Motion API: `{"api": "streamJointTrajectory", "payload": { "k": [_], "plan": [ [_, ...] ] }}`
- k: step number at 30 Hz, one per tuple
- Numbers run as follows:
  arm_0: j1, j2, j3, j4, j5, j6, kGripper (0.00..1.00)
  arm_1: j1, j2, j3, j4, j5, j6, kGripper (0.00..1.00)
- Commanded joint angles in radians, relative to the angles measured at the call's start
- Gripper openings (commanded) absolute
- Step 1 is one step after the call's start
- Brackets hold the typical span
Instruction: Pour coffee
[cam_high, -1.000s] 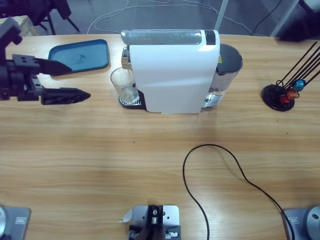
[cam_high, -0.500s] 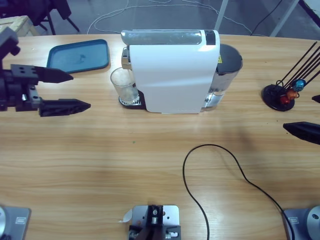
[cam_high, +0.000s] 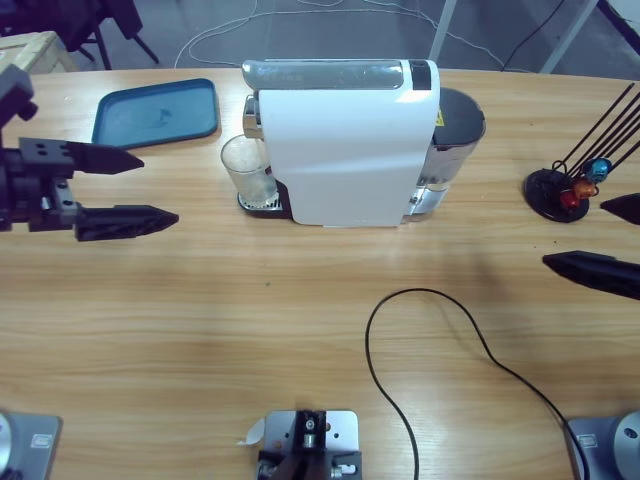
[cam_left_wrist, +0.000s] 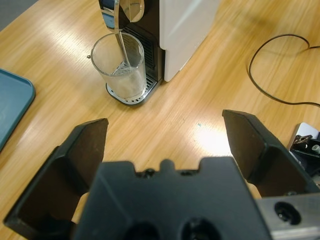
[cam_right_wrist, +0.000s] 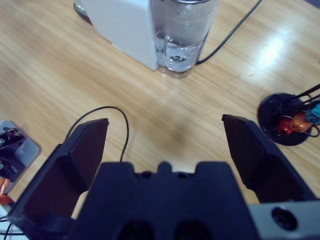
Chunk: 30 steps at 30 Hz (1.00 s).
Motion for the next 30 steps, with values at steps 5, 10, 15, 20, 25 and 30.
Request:
{"api": "streamJointTrajectory", "payload": {
  "k": [5,10,15,20,25,30],
  "plan": [
    [-0.006,-0.030,0.033,-0.002,-0.013,-0.063,1.000,0.008,0.098,-0.094,0.159,-0.036,-0.041,1.000],
    [-0.006,-0.021,0.028,-0.003,-0.013,-0.065,1.000,0.008,0.096,-0.093,0.155,-0.034,-0.047,1.000],
    [-0.006,-0.030,0.032,-0.002,-0.013,-0.066,1.000,0.008,0.093,-0.092,0.154,-0.035,-0.048,1.000],
    [-0.006,-0.032,0.030,-0.003,-0.013,-0.065,1.000,0.008,0.090,-0.092,0.154,-0.036,-0.048,1.000],
    [-0.006,-0.035,0.036,-0.003,-0.011,-0.065,1.000,0.008,0.088,-0.090,0.153,-0.036,-0.050,1.000],
    [-0.006,-0.037,0.035,-0.003,-0.011,-0.065,1.000,0.008,0.087,-0.090,0.152,-0.036,-0.050,1.000]
  ]
}}
